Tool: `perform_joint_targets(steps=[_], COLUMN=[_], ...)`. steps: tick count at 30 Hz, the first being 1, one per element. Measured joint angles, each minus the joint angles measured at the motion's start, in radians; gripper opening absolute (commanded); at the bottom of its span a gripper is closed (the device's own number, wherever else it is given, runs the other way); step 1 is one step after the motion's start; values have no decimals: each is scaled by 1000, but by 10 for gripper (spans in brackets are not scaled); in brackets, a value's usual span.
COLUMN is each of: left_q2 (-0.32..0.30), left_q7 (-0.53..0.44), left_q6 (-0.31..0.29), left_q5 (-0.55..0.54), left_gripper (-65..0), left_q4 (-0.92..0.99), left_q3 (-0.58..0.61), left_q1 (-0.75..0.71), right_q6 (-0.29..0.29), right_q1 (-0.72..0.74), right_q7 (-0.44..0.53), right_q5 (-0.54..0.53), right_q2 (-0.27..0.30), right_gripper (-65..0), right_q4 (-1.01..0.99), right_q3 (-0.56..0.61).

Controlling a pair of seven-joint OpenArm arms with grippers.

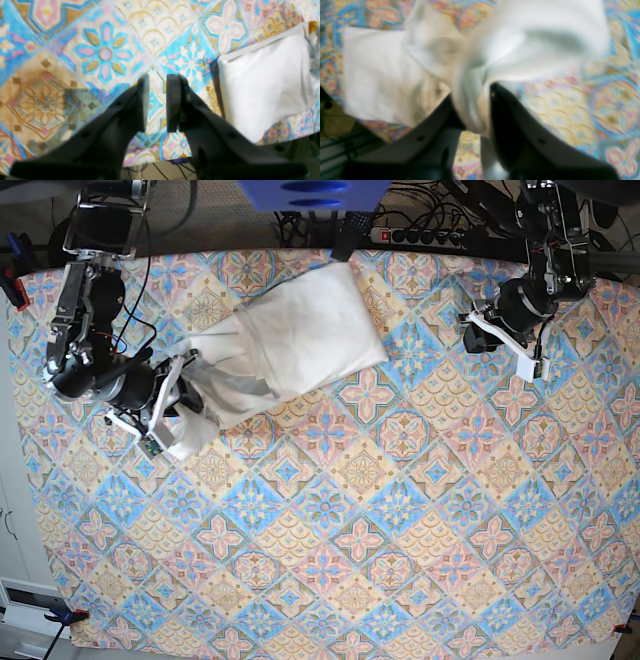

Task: Fold the T-shirt properly
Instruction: 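Lift the strip end with the right gripper and fold it over toward the left gripper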

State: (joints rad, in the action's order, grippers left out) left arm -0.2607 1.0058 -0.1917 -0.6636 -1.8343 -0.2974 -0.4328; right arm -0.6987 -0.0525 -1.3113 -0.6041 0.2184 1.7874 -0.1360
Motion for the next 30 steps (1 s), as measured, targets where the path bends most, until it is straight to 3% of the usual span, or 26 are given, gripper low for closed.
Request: perform_joint_targets(steps=[7,20,25,30], left_q2=[0,1,1,0], left_q7=[0,0,1,0], left_q6=[3,3,3,3], left_q5=[3,0,0,0], left_gripper=[-547,-548,-548,-547], left_q4=[79,82,82,82], left_q3=[41,60,60,60], left_q1=[20,20,19,19], right_q6=[3,3,3,3], right_q1=[0,5,13,27], right_q7=[0,0,2,1], right_q5=[-3,3,2,5], right_q2=[-26,-14,-16,0], right_gripper=[-640,-637,-568,-475], right_q4=[26,114,108,56], right_q3=[182,500,611,633])
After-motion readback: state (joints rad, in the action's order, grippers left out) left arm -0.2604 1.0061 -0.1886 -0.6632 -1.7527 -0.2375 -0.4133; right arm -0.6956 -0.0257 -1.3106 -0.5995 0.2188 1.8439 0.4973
